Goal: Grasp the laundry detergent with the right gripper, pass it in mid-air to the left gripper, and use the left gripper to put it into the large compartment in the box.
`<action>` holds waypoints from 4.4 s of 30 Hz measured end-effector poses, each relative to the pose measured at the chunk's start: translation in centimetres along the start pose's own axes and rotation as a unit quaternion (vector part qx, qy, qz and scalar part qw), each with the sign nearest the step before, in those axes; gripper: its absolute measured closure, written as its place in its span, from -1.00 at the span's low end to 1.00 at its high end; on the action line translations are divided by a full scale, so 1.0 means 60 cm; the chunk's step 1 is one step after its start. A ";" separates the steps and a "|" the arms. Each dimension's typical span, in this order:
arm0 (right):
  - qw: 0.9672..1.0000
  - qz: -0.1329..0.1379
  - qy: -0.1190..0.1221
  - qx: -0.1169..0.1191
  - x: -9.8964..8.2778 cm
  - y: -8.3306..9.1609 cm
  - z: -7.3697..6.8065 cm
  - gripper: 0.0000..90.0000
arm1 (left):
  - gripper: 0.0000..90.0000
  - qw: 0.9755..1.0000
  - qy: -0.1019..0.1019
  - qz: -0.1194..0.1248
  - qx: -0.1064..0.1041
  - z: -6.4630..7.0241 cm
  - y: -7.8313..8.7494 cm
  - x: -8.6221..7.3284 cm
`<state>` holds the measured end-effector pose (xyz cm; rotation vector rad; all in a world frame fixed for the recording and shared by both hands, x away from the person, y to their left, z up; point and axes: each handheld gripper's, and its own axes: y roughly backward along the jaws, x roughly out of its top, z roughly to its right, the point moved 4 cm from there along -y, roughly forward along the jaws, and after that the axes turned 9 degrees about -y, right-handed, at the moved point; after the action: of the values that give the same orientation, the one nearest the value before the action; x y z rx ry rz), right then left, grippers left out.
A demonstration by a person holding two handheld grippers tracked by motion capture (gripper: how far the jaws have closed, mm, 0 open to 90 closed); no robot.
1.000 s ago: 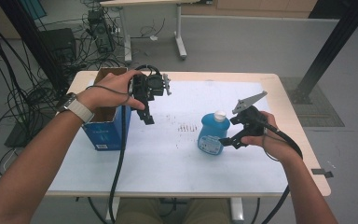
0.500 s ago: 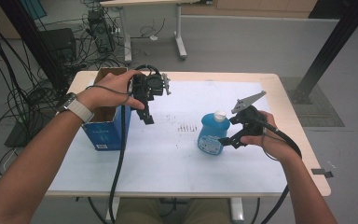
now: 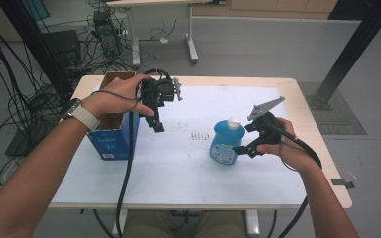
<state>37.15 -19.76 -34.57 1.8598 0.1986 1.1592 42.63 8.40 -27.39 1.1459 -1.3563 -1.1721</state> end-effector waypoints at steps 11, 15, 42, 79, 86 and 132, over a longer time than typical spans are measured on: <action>1.000 0.000 -0.001 0.000 0.000 0.001 0.000 -0.86 | -0.79 1.000 0.001 0.000 0.001 -0.001 0.000 -0.002; 1.000 -0.001 -0.001 0.000 0.000 0.000 0.000 -0.86 | -0.79 1.000 0.002 0.000 0.001 0.000 0.001 -0.003; 1.000 0.001 0.000 0.002 0.000 -0.003 -0.001 -0.85 | -0.79 1.000 0.004 0.003 0.002 -0.001 0.001 -0.005; 1.000 0.008 0.000 0.004 0.000 -0.012 -0.002 -0.86 | -0.79 1.000 0.008 0.005 0.003 -0.003 0.000 -0.006; 1.000 0.016 -0.001 0.005 0.000 -0.016 -0.002 -0.86 | -0.79 1.000 0.009 0.007 0.002 -0.002 -0.002 -0.005; 0.999 0.048 -0.007 0.010 -0.011 -0.062 0.006 -0.74 | -0.79 1.000 0.012 0.014 -0.002 -0.004 -0.012 -0.002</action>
<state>38.20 -18.16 -37.85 1.9114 0.1150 1.2122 42.91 8.42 -28.10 1.1316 -1.3474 -1.1380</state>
